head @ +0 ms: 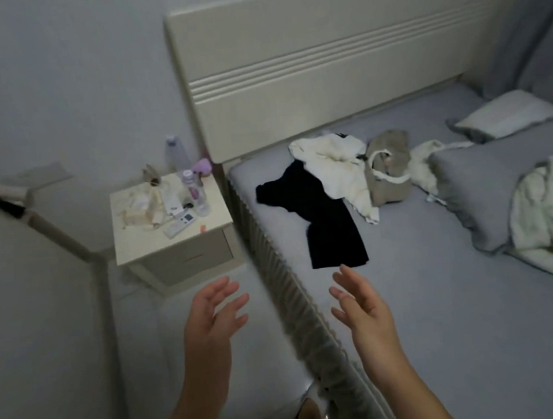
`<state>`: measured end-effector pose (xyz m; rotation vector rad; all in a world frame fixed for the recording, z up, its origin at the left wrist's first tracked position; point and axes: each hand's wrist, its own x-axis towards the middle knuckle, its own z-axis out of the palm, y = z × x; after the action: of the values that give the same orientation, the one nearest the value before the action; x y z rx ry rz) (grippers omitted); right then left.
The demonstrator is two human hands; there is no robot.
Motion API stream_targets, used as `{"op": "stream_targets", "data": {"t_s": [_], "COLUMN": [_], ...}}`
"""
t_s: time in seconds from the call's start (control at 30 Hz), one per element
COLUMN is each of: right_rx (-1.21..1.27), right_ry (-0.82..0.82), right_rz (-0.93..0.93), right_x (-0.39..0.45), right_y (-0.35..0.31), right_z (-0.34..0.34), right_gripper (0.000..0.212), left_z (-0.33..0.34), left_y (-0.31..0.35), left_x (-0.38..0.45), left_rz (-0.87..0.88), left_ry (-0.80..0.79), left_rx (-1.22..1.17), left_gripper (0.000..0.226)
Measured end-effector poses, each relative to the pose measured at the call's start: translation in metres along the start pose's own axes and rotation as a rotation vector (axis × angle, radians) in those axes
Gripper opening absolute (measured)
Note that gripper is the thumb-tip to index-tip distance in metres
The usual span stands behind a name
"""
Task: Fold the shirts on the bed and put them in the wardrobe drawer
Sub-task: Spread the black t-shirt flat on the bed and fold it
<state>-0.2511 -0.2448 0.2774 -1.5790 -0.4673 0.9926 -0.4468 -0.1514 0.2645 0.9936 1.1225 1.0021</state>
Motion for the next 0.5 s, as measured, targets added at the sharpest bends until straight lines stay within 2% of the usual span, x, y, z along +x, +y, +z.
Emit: {"op": "stream_targets", "data": {"t_s": [0.1,0.33,0.5], "right_rx": [-0.020,-0.077,-0.101], "right_ry": [0.012,0.063,0.069], "right_rz": [0.000,0.014,0.038], "right_x": [0.049,0.164,0.266], "right_y": [-0.005,0.002,0.034], "right_z": [-0.028,-0.075,-0.080], "right_gripper": [0.037,0.041,0.044], "left_z": [0.057,0.167,0.210], "left_y": [-0.012,-0.055,-0.107], "left_x": [0.034,0.099,0.168], "left_rz": [-0.013,-0.159,-0.211], "left_ry": [-0.069,-0.199,-0.182], "left_rx": [0.033,0.087,0.144], "left_gripper": [0.031,0.027,0.029]}}
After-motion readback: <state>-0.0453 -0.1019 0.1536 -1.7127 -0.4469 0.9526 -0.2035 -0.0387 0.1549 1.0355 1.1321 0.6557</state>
